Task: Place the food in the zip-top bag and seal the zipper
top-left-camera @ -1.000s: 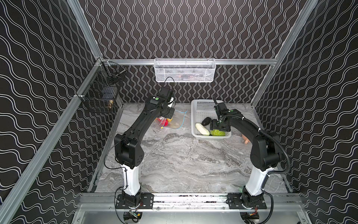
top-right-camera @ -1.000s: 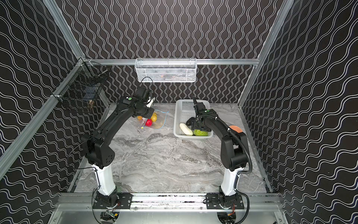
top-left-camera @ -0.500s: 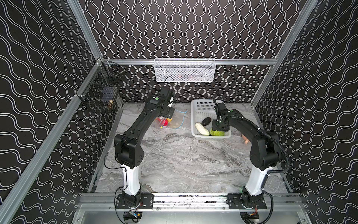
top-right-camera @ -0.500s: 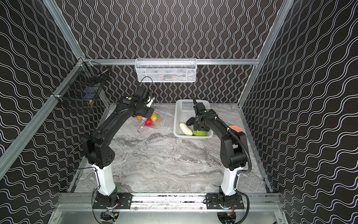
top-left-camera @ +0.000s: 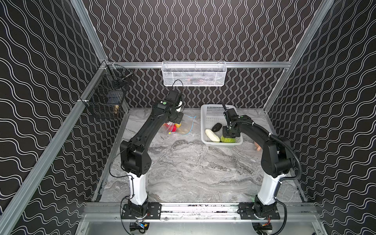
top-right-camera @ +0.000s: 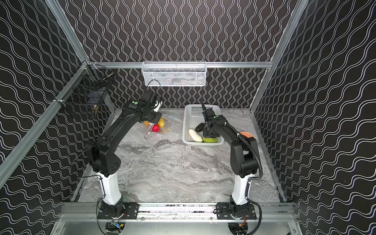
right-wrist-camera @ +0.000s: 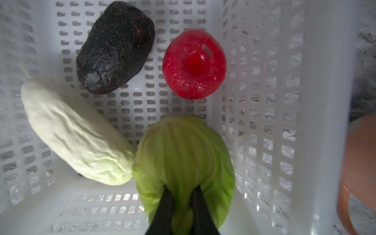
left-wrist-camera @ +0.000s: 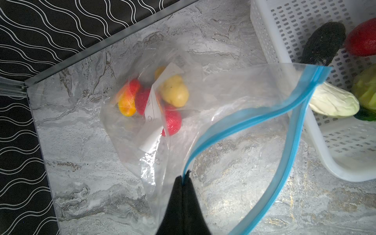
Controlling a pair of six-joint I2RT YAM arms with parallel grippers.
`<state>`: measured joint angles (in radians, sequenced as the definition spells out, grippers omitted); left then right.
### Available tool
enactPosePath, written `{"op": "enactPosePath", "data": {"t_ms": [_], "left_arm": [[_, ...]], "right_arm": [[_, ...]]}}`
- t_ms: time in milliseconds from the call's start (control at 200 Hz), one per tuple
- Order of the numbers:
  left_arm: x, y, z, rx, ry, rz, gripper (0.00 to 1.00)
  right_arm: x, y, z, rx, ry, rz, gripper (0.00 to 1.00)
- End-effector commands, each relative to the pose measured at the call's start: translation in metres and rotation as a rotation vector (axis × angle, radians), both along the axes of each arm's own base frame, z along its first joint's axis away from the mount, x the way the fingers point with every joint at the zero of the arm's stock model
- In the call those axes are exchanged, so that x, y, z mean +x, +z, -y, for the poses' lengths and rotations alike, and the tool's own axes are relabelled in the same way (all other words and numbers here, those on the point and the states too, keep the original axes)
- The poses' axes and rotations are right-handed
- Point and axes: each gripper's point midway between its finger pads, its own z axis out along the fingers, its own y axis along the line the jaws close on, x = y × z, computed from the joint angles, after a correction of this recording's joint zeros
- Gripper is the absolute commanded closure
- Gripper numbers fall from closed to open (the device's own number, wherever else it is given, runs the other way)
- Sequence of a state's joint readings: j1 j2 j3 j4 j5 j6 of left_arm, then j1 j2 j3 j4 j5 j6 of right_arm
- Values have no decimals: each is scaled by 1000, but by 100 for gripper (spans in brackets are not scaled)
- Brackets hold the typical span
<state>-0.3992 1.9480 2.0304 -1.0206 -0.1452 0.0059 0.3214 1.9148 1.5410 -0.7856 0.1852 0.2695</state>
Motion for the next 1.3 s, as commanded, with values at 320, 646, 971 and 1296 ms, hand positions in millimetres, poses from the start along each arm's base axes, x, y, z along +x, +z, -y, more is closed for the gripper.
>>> {"op": "enactPosePath", "data": {"t_ms": [320,646,971,1296], "left_arm": [[1,5,0,-6,10,9,100],[1,5,-1,-5,14,11,100],[0,4,0,-19,24,6,100],[-2,-7,6,-45,47,-18,100]], "right_arm": [[6,35,-7,52,14,74,98],[16,53,-20,140,10,135,99],[23,76,-23,262,-28,227,100],[31,106,-40,483,-21,350,100]]}}
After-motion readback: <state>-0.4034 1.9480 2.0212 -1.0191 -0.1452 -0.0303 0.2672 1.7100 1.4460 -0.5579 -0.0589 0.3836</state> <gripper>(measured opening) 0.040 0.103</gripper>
